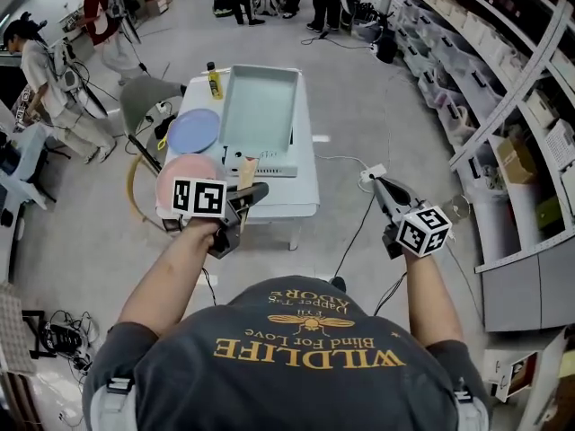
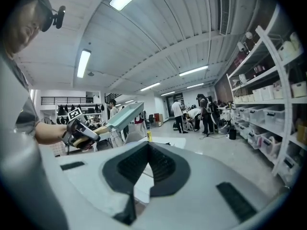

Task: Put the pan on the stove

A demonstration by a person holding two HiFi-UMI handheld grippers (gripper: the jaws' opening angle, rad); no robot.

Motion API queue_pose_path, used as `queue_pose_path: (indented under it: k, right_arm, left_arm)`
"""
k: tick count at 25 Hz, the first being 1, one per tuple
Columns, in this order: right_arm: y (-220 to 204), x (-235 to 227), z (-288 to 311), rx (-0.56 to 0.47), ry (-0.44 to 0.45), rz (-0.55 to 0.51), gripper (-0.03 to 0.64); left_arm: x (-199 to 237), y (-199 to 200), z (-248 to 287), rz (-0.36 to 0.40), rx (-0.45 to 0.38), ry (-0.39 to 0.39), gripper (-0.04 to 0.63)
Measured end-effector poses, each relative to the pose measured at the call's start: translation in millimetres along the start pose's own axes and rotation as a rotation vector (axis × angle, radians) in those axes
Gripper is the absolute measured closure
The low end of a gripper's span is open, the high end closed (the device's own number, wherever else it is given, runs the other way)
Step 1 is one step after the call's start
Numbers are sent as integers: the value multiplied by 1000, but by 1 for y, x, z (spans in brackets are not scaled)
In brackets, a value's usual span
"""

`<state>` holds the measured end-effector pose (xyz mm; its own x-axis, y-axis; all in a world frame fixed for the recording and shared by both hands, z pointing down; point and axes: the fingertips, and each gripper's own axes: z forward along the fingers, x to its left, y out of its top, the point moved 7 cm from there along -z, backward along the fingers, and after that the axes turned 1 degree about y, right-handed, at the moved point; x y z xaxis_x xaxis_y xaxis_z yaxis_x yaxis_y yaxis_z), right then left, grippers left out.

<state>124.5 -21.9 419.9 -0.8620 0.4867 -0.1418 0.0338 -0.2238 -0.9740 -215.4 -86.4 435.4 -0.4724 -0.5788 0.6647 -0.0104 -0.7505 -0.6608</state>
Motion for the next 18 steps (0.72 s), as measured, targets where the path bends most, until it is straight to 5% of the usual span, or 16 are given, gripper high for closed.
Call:
queue_pose_path:
  k: [8, 18]
  right_arm:
    - [23, -138, 30, -12, 162, 9, 617]
    - [39, -217, 52, -10, 251, 7, 617]
  left_arm:
    - [-25, 36, 99, -58, -59, 97, 572]
    - [-51, 66, 164, -79, -58, 123, 572]
